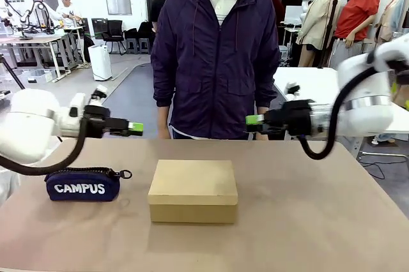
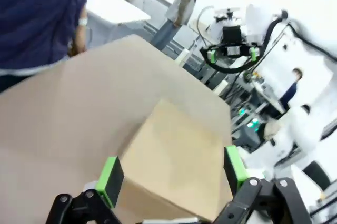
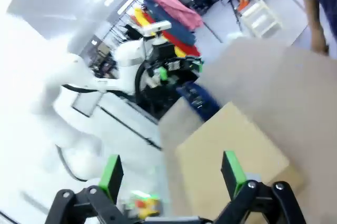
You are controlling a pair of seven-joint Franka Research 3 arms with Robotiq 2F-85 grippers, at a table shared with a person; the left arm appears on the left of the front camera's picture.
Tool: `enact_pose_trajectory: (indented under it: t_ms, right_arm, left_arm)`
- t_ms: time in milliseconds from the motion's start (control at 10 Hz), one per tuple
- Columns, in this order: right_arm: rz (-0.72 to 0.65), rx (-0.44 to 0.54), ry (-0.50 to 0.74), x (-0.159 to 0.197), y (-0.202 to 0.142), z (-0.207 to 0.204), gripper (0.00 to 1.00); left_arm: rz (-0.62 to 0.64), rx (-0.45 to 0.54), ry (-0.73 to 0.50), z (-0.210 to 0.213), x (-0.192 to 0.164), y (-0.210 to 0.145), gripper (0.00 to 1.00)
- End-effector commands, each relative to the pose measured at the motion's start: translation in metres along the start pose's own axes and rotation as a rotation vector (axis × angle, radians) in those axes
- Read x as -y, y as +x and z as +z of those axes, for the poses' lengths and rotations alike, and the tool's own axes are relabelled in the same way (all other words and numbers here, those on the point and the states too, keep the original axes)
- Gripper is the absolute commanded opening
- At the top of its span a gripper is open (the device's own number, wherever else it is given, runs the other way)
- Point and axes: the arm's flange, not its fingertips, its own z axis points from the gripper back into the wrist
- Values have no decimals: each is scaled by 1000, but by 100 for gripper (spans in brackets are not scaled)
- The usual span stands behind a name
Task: Pack the items into the box.
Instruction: Close the Mailer Box.
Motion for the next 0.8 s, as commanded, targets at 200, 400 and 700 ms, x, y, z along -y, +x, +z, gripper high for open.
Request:
enact_pose_trajectory:
  t_ms: [200,400,700]
  right_arm:
    - [-476,210,-40,-15,-31,117,100]
    - [-521,281,-72,-3,-50,155,100]
    - [-504,271,-61,1,-49,157,100]
  left_arm:
    - [279,204,-26,119,27,11,100]
    - [337,369,-18,163,13,4,100]
    - [297,187,-9,139,20,11,100]
